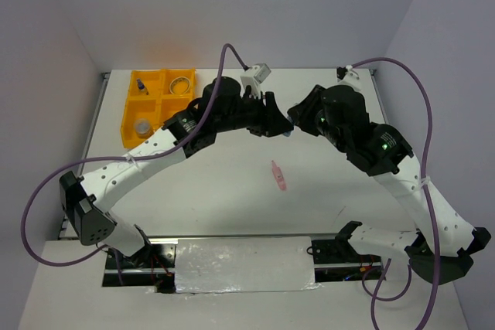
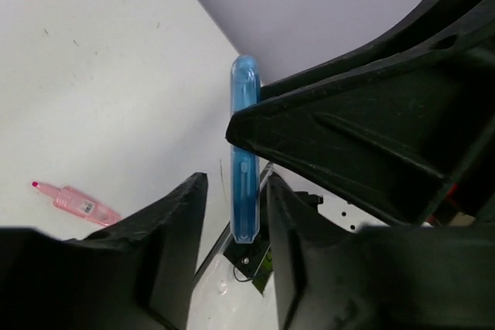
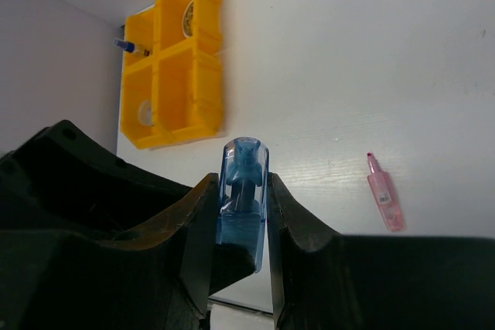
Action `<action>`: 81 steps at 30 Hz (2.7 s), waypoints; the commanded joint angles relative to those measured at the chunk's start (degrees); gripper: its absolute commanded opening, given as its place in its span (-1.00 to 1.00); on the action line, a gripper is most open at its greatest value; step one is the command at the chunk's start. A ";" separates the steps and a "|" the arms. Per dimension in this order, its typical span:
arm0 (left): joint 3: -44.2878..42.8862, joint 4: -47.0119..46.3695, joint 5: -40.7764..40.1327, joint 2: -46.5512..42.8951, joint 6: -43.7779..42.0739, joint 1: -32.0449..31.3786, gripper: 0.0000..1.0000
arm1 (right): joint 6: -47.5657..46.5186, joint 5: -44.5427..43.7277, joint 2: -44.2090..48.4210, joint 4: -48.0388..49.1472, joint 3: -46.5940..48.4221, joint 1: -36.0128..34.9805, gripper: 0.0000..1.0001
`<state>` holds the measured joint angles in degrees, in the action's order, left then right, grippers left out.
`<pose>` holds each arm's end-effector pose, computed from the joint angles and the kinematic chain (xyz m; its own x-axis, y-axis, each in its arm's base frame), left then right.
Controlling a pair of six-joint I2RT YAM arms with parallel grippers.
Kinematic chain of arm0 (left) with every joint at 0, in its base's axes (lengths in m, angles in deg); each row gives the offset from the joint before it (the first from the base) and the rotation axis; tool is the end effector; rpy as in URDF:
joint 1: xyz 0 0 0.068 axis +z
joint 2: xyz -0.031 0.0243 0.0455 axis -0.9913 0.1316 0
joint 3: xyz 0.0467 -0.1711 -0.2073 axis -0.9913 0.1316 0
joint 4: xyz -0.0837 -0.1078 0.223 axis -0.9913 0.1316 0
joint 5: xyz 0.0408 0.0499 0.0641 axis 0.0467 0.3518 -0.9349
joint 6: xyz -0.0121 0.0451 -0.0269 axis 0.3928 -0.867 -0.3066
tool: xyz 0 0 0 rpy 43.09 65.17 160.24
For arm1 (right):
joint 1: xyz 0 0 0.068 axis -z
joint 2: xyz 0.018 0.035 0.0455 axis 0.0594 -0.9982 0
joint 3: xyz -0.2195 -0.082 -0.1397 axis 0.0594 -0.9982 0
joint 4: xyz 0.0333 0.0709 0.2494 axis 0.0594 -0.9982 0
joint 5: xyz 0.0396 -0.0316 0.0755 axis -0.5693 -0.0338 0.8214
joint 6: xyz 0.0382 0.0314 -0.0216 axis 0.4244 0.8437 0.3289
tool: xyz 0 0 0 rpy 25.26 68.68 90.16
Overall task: Sort the stationery into containers
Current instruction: Pick up the stationery from the center of the board, then place the stationery in the storage box, then pick up the pen from the center of the board.
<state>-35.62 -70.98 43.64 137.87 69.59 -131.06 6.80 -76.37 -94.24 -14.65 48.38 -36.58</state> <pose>0.2265 -0.2695 0.4250 -0.6708 -0.2084 -0.7117 0.5830 0.4449 -0.6798 0.1608 0.1177 0.4475 -0.4783 0.4692 -0.7424 -0.0009 0.8451 0.5346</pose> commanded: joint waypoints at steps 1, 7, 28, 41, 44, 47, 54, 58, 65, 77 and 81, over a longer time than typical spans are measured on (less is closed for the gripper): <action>-1.05 -2.76 1.53 1.23 1.13 -0.95 -0.05 | 1.02 1.10 0.85 4.42 1.23 -0.36 -1.00; -3.24 -0.13 0.31 2.46 0.60 -1.13 -1.00 | 1.11 1.81 0.58 4.68 1.93 -0.36 -1.00; -3.14 28.07 -30.02 10.45 7.37 35.95 -1.00 | -9.35 21.04 12.18 6.26 -14.59 21.18 0.99; -7.03 28.36 -31.16 24.00 8.95 40.18 -0.50 | -16.90 33.00 10.60 11.09 -20.66 21.44 0.98; -6.15 28.97 -31.60 24.62 9.74 40.18 -0.08 | -18.66 34.59 9.73 10.66 -21.36 21.36 0.98; -3.60 27.65 -31.60 23.91 10.01 40.62 0.36 | -21.72 35.20 7.80 9.26 -21.98 21.36 0.98; -4.91 27.13 -28.18 21.98 9.31 41.59 0.62 | -26.75 34.07 2.52 8.11 -27.77 21.09 0.92; -6.76 26.33 -22.03 15.59 6.50 40.89 0.76 | -29.47 30.21 -2.48 7.93 -29.36 19.26 0.88; 0.61 23.35 -14.48 0.64 -1.06 39.57 0.99 | -30.62 19.48 -12.07 9.42 -28.40 10.82 0.70; 9.77 25.27 -6.65 -11.24 -5.90 40.36 0.99 | -28.07 15.79 -27.54 18.39 -30.24 4.04 0.39; 10.38 25.63 -5.15 -12.56 -6.43 40.36 0.99 | -27.72 13.68 -29.82 20.41 -31.47 3.69 0.19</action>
<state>-24.78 -45.04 35.84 128.02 65.24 -91.08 -21.70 -59.60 -122.67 1.57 17.71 -32.13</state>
